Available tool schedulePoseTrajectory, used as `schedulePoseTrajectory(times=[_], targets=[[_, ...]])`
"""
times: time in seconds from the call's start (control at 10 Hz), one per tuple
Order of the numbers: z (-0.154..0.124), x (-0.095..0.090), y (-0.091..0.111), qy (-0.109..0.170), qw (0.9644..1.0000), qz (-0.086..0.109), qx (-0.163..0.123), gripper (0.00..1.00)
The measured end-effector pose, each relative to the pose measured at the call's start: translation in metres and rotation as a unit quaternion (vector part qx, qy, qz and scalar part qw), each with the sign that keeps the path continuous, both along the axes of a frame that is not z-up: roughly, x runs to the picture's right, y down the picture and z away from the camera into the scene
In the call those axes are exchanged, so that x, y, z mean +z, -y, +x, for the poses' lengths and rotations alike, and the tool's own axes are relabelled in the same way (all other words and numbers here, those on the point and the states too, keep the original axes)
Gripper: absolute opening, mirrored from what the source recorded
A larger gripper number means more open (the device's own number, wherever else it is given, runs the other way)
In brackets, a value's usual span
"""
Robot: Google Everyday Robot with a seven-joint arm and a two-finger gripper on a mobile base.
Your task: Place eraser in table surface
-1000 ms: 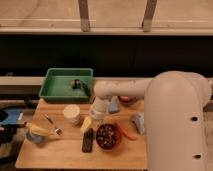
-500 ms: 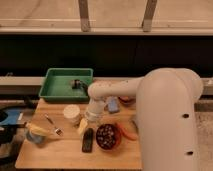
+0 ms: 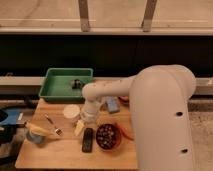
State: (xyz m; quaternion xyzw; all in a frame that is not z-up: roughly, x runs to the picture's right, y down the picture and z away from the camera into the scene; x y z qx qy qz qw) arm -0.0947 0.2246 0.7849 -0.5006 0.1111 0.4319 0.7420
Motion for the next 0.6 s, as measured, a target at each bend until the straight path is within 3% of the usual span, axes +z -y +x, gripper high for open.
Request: schedulePoseTrajectory(times=[0.6], targets=[[-0.0006, -0.0002, -0.0003, 0.000, 1.0000, 0.000, -0.001, 0.76]])
